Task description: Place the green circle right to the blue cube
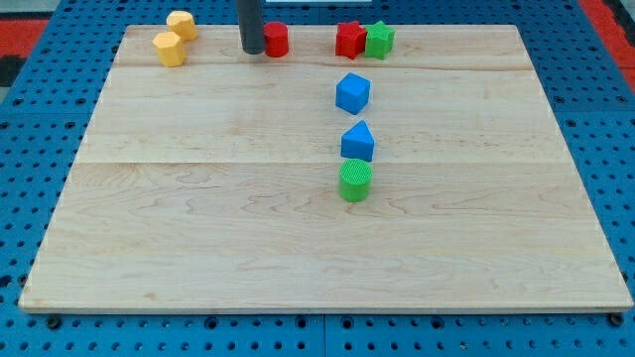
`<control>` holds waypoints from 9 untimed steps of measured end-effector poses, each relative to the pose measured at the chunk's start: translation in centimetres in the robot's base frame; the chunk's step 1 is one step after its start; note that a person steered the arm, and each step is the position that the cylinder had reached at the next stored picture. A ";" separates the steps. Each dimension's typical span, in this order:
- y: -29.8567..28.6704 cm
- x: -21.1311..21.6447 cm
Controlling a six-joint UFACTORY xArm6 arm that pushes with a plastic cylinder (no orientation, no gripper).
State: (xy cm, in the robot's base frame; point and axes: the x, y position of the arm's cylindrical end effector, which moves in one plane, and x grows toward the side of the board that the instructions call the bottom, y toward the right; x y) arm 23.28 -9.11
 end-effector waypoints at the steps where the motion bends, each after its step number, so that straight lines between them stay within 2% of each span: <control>1: -1.6 -0.7; 2: -1.8 -2.6; 3: 4.2 -2.0; 4: 7.1 -1.0; 5: 0.6 5.7; 6: -0.3 15.8; 7: 1.6 23.1; 8: 9.0 24.5; 9: 11.4 26.9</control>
State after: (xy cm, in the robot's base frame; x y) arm 50.18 2.24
